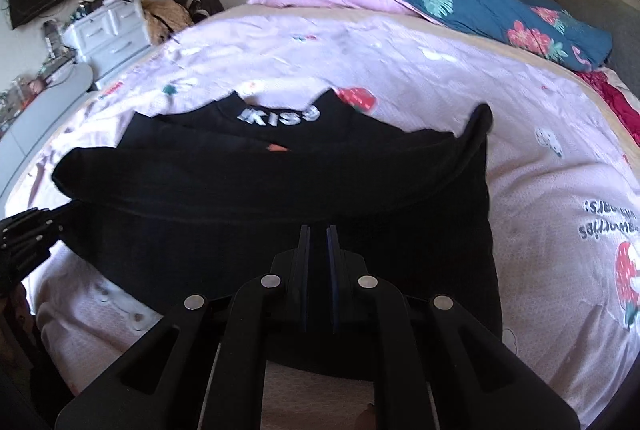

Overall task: Fold small clothes
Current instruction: 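Lay the hem over the collar area and open the left gripper, then press the folded shirt edge flat with the right gripper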

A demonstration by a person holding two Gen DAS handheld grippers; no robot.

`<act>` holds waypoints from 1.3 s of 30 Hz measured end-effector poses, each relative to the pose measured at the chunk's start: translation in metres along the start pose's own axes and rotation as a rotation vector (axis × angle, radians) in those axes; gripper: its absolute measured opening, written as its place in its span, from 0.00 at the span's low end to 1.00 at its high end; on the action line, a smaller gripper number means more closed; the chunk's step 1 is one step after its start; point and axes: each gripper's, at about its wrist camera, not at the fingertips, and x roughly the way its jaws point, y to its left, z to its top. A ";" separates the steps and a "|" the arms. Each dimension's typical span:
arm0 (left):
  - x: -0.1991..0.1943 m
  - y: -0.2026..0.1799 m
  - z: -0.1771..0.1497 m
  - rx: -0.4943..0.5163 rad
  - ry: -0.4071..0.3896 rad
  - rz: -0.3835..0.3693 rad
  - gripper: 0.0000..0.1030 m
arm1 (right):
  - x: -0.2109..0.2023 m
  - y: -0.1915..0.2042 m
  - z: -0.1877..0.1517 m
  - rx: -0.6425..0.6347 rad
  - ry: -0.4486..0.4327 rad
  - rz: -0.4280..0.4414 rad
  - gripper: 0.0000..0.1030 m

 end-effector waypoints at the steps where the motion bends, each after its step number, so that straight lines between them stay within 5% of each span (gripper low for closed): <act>1: 0.003 0.001 0.002 -0.003 0.007 0.002 0.05 | 0.004 -0.003 -0.001 0.005 0.008 -0.017 0.07; 15: 0.041 0.013 0.051 -0.088 0.033 0.014 0.07 | 0.040 -0.039 0.016 0.123 -0.002 0.012 0.07; 26: 0.047 0.033 0.091 -0.167 -0.075 0.038 0.16 | 0.047 -0.054 0.042 0.142 -0.066 -0.003 0.07; 31: 0.034 0.049 0.091 -0.191 -0.107 0.041 0.43 | 0.038 -0.077 0.050 0.173 -0.106 -0.032 0.09; 34: 0.029 0.068 0.089 -0.215 -0.096 0.060 0.76 | 0.036 -0.092 0.051 0.207 -0.102 -0.072 0.32; 39: 0.040 0.095 0.083 -0.273 -0.040 0.024 0.78 | 0.047 -0.101 0.050 0.221 -0.061 -0.108 0.38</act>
